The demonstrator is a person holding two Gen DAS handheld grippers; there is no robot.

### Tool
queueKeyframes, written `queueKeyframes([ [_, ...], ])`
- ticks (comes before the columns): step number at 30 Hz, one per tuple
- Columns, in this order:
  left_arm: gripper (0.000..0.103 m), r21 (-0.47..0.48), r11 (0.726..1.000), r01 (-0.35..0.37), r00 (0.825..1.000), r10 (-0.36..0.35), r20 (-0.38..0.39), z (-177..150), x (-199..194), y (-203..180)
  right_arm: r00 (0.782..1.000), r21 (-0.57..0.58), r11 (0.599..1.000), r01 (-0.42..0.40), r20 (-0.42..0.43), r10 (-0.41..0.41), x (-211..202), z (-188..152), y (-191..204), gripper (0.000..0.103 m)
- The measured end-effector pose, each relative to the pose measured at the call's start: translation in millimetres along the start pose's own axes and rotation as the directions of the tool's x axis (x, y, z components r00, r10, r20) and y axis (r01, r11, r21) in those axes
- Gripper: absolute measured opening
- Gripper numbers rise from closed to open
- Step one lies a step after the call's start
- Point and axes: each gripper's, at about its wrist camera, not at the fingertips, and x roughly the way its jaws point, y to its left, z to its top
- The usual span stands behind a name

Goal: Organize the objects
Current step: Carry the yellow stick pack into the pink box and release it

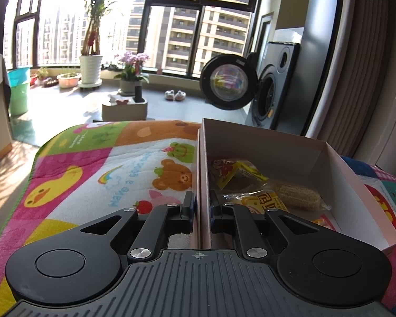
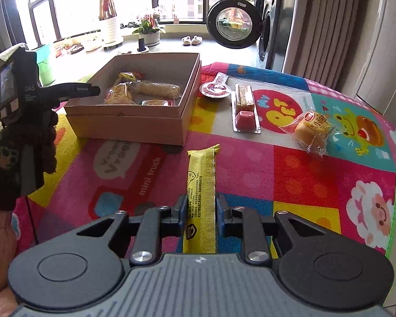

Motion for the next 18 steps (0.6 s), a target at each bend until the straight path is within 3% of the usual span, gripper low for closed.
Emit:
queueKeyframes([
  [5,0.012,0.001,1.0,0.0,1.0,0.0,0.0,0.0,0.0,-0.2,0.997,-0.005,0.999,-0.05,0.056,0.05,-23.7,18.1,16.3,0.022],
  [10,0.012,-0.002,1.0,0.0,1.0,0.0,0.0,0.0,0.4,-0.5,0.986,-0.064,0.996,-0.054,0.152,0.064,-30.9,60.1,39.1,0.022],
  [14,0.012,-0.005,1.0,0.001,1.0,-0.001,0.0,-0.5,0.5,-0.9,0.978,-0.096,0.994,-0.045,0.197,0.063,-11.8,107.9,54.1,0.022],
  [18,0.013,-0.008,1.0,0.003,1.0,-0.003,0.0,-1.0,0.6,-0.8,0.982,-0.071,0.997,-0.014,0.185,0.027,28.3,148.5,56.2,0.022],
])
